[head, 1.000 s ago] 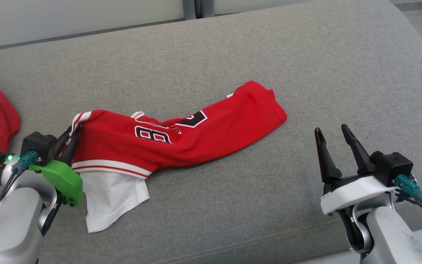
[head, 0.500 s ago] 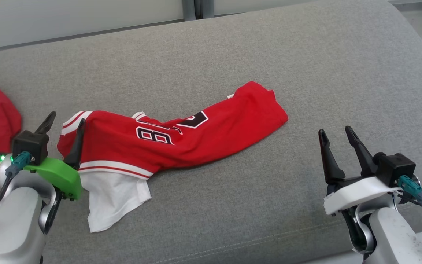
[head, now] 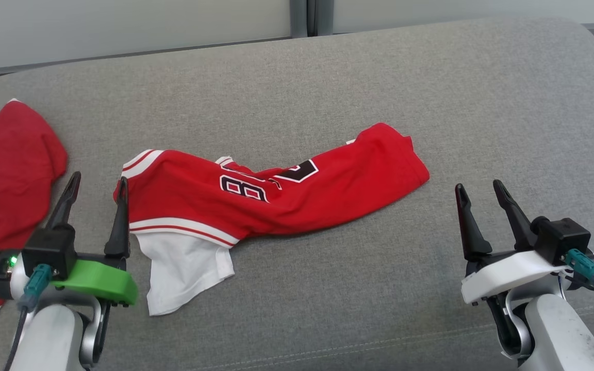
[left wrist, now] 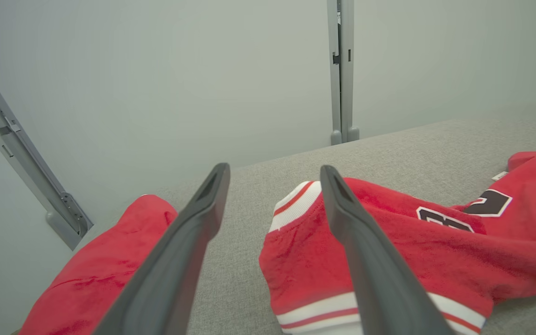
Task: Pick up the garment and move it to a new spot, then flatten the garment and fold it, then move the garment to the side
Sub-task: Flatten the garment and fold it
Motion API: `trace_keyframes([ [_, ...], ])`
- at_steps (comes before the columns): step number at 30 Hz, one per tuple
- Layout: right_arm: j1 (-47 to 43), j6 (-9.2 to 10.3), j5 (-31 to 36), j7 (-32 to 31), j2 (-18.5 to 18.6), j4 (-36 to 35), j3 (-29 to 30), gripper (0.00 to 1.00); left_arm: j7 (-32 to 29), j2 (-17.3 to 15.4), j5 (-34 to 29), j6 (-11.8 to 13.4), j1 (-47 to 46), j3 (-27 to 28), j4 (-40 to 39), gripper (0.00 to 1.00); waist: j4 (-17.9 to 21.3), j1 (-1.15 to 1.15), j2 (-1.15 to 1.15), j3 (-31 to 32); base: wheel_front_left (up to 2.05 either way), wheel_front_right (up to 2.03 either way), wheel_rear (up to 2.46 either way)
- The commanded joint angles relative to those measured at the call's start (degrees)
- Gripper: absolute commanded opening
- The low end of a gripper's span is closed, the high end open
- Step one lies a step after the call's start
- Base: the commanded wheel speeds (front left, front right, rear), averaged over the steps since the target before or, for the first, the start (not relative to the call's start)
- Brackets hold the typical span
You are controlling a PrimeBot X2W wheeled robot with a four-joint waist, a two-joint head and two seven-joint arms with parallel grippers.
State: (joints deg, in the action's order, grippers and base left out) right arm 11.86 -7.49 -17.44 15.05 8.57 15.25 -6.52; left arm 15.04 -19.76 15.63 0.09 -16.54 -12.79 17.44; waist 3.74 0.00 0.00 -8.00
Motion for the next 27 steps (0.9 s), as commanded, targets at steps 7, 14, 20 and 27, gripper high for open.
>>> trace_keyframes([
  [7,-1.41,0.00,0.38,0.19,0.47,0.84,0.36,1.00,0.14,4.31,-3.15,0.50,7.29,4.59,-6.02,1.00,-2.43,0.00,0.00,2.56,0.00,0.00,0.00],
  [14,-2.48,0.00,0.46,0.19,0.64,0.95,1.37,1.00,0.08,8.64,-4.94,0.45,13.63,8.10,-11.15,1.00,-3.81,0.00,0.00,3.94,0.00,0.00,0.00],
  [20,-3.32,0.00,0.71,0.19,0.61,1.03,1.66,1.00,0.09,11.36,-6.27,0.01,16.75,10.63,-12.67,1.00,-4.75,0.00,0.00,4.51,0.00,0.00,0.00],
  [27,-3.00,0.00,0.91,0.19,1.68,4.50,1.53,1.00,0.09,12.95,-9.04,0.67,18.51,13.34,-14.27,1.00,-6.09,0.00,0.00,5.06,0.00,0.00,0.00],
])
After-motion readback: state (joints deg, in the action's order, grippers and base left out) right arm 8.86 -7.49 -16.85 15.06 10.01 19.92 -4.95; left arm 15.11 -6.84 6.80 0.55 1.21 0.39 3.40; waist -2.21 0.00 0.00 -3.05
